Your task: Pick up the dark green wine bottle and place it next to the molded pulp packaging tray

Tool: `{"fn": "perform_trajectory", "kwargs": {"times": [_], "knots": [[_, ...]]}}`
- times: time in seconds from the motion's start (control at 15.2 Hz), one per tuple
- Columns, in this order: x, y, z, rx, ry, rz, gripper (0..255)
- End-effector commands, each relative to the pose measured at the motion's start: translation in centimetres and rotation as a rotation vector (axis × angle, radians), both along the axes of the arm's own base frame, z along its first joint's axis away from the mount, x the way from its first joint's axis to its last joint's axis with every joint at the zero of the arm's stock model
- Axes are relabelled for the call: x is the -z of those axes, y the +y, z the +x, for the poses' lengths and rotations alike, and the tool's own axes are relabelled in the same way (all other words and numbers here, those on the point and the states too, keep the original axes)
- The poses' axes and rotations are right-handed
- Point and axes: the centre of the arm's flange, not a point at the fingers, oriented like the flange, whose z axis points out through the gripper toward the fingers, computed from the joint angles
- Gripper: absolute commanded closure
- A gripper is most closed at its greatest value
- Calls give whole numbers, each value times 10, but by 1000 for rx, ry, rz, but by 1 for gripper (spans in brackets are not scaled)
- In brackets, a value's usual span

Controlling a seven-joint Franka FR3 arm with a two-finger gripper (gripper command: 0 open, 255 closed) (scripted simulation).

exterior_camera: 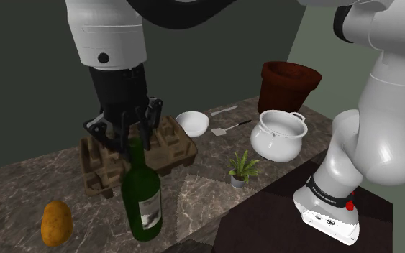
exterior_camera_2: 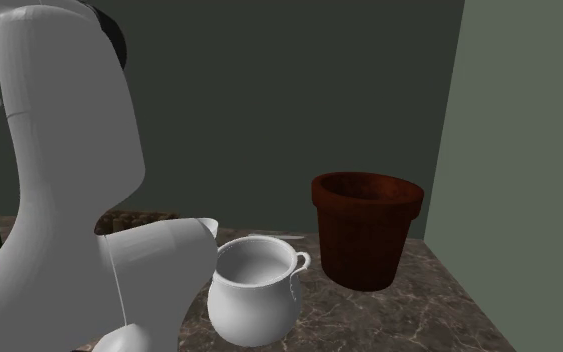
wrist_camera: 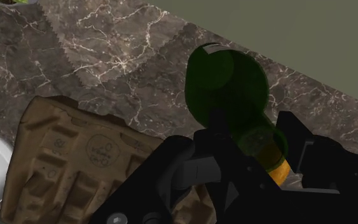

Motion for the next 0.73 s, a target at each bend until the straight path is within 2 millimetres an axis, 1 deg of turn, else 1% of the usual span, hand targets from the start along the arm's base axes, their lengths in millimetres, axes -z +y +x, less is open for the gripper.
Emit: {"fn": "perform_trajectory", "kwargs": {"times": [0.0,0.66], "knots": [[9,0,-1,0,-1,1,255],[62,0,-1,0,-1,1,255]]}}
